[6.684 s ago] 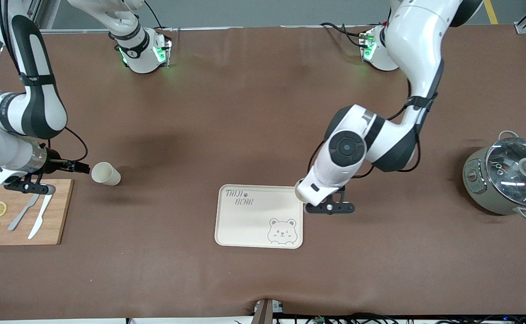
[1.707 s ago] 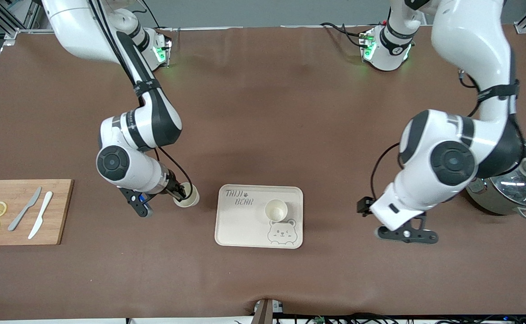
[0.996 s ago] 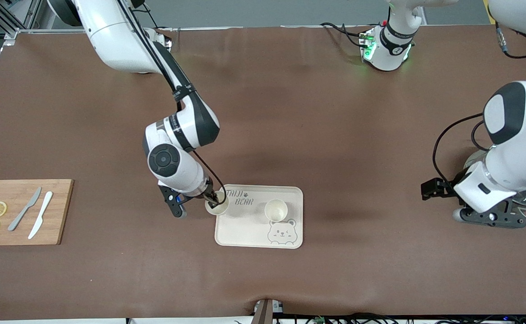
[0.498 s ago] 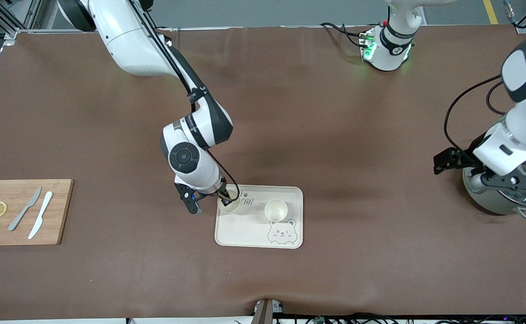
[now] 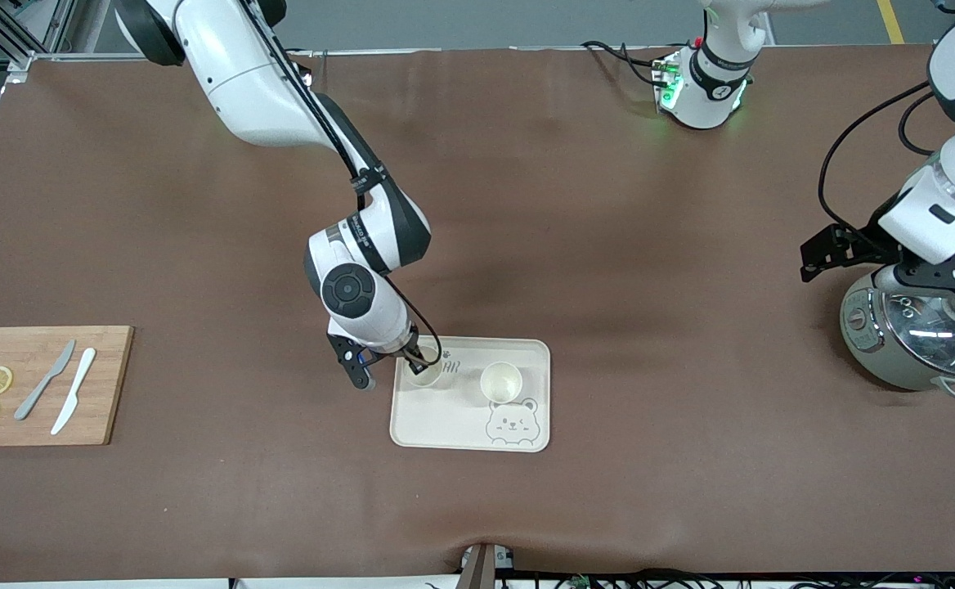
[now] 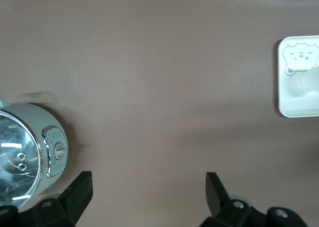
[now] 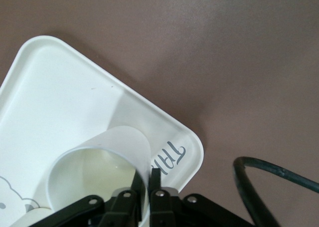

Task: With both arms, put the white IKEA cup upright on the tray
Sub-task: 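Lower the held cup onto the tray beside the first cup, right gripper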

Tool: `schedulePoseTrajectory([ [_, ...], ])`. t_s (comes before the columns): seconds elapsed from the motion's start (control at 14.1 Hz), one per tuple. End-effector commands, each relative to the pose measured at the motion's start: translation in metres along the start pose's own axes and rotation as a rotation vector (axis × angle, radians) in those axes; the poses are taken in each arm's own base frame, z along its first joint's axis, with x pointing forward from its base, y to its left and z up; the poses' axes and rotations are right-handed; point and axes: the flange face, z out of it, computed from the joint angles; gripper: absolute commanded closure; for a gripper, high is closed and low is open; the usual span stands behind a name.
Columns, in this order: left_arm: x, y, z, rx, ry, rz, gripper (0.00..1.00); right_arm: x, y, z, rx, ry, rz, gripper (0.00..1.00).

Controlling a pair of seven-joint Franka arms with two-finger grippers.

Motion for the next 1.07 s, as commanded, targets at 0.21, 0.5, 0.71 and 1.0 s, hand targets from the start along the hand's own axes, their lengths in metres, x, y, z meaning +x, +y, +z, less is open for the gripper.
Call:
schedulePoseTrajectory([
  [0.21,-0.019,0.008,-0.009,-0.028,-0.014,0.021,0.0,0.002,-0.005,-0.011,0.006,-0.008,0.002,0.0],
  [0.5,-0.021,0.015,-0.014,-0.028,-0.009,0.02,0.0,-0.002,-0.009,-0.038,-0.047,-0.02,-0.007,0.0],
  [0.71,-0.027,0.019,-0.007,-0.025,-0.07,0.04,0.0,0.002,-0.01,-0.066,-0.11,-0.028,-0.008,0.0],
  [1.0,-0.033,0.018,-0.002,-0.019,-0.12,0.025,0.0,0.042,0.0,-0.126,-0.137,-0.056,0.002,0.0],
])
